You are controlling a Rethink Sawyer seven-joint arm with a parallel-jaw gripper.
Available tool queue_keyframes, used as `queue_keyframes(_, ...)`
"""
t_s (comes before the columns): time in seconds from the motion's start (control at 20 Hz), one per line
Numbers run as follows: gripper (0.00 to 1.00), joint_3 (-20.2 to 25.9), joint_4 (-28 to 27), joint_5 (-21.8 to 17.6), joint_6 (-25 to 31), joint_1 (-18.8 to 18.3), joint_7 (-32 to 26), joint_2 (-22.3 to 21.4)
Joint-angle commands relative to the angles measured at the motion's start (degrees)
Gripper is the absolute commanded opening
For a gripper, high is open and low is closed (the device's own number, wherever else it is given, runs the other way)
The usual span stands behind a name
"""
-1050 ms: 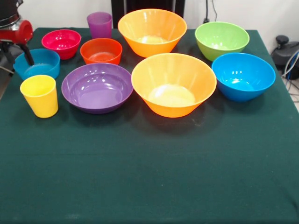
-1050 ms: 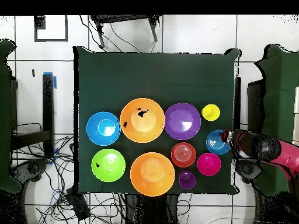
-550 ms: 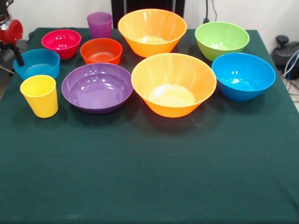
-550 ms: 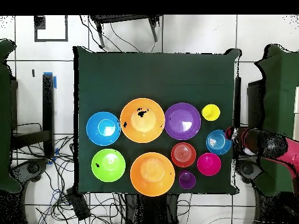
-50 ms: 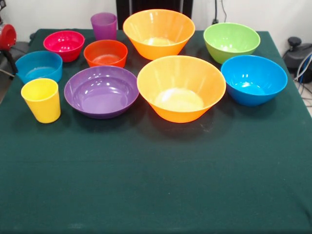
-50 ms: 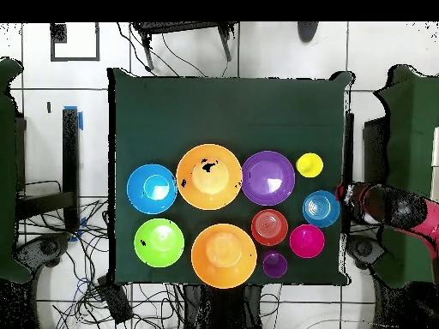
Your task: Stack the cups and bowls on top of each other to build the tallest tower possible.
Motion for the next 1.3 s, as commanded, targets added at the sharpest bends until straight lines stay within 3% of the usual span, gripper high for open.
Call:
queue_keyframes(0.05,1.0,1.15,-5.42,-5.06,4.75,0.67,-22.09,6.06)
queue_keyframes(1.05,1.0,0.5,5.38,-2.84,7.02,-2.34,-21.0,-3.39)
queue_keyframes(1.3,1.0,0.27,6.61,-3.45,6.41,-3.05,-20.52,-3.84)
